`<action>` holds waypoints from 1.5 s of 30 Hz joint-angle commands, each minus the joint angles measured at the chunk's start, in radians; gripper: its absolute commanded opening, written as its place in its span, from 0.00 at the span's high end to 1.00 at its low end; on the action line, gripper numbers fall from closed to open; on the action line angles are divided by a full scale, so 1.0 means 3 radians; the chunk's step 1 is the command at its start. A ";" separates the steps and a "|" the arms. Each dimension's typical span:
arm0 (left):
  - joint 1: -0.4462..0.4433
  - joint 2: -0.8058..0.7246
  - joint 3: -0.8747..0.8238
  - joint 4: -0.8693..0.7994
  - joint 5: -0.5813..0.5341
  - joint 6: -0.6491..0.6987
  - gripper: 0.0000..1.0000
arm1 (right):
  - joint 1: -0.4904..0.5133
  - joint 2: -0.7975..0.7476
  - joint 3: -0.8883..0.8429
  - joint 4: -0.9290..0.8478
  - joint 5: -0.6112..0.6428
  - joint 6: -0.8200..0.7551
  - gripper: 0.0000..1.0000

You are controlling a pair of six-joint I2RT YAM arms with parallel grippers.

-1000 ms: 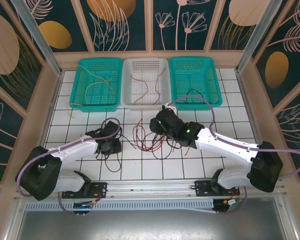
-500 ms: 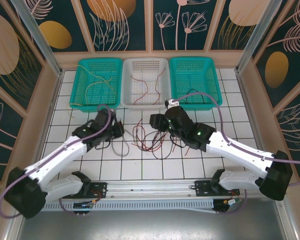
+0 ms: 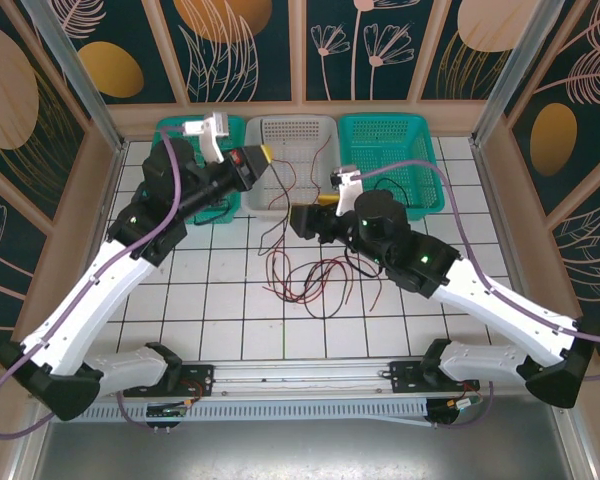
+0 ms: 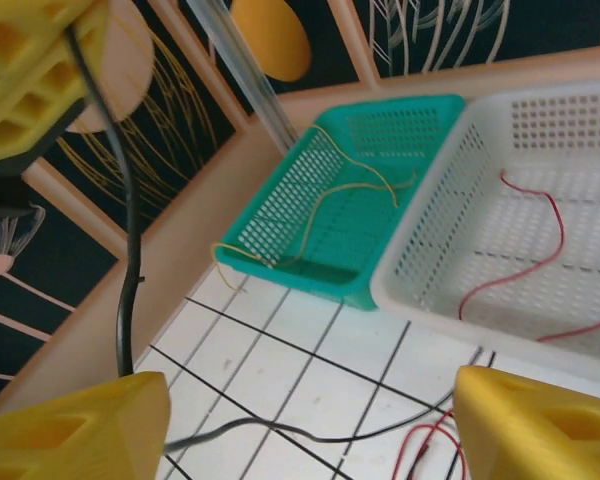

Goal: Untangle the cables

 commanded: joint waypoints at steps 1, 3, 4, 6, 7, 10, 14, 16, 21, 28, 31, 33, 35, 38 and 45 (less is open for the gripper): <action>-0.0012 0.0194 0.0269 0.0162 0.0287 0.0089 1.00 | -0.0137 -0.0043 0.0229 -0.0028 -0.0217 -0.0077 0.19; -0.0011 0.0275 0.0348 0.0162 0.0381 0.0106 1.00 | -0.0252 -0.0021 0.0298 -0.0053 -0.0383 -0.0031 0.18; -0.0011 0.0307 0.0379 0.0169 0.0444 0.0117 1.00 | -0.0302 -0.0014 0.0327 -0.0060 -0.0452 -0.0017 0.18; -0.0011 0.0368 0.0430 0.0171 0.0539 0.0128 1.00 | -0.0363 -0.0002 0.0354 -0.0041 -0.0599 -0.0004 0.20; -0.0012 0.0385 0.0455 0.0157 0.0567 0.0148 1.00 | -0.0393 0.0001 0.0360 -0.0010 -0.0696 -0.0004 0.22; -0.0009 0.0423 0.0514 0.0120 0.0635 0.0217 1.00 | -0.0441 0.0016 0.0378 0.0068 -0.0830 0.0021 0.26; -0.0012 0.0479 0.0588 0.0081 0.0787 0.0293 1.00 | -0.0470 0.0092 0.0455 0.0055 -0.0888 0.0027 0.44; -0.0011 0.0499 0.0626 0.0055 0.0865 0.0331 1.00 | -0.0482 0.0133 0.0492 0.0045 -0.0907 0.0022 0.53; -0.0008 0.0553 0.0717 -0.0131 0.0884 0.0482 1.00 | -0.0489 0.0204 0.0583 0.0007 -0.0897 0.0001 0.74; -0.0012 0.0587 0.0694 -0.0146 0.0741 0.0487 0.82 | -0.0493 0.0169 0.0600 0.0062 -0.0836 0.0029 1.00; -0.0012 0.0483 0.0391 0.0225 0.0763 0.0372 0.46 | -0.0526 0.0081 0.0590 0.0180 -0.0823 0.0094 1.00; -0.0010 0.0354 0.0002 0.0741 0.0955 0.0174 0.37 | -0.0603 -0.0003 0.0564 0.0331 -0.0895 0.0165 1.00; -0.0012 0.0265 -0.0360 0.1286 0.1191 -0.0009 0.37 | -0.0710 -0.0093 0.0512 0.0537 -0.1005 0.0277 1.00; -0.0012 0.0193 -0.0742 0.1852 0.1359 -0.0178 0.37 | -0.0874 -0.0169 0.0462 0.0809 -0.1161 0.0463 1.00; -0.0023 0.0272 -0.0990 0.2503 0.1543 -0.0306 0.30 | -0.1045 -0.0088 0.0545 0.1047 -0.1384 0.0726 1.00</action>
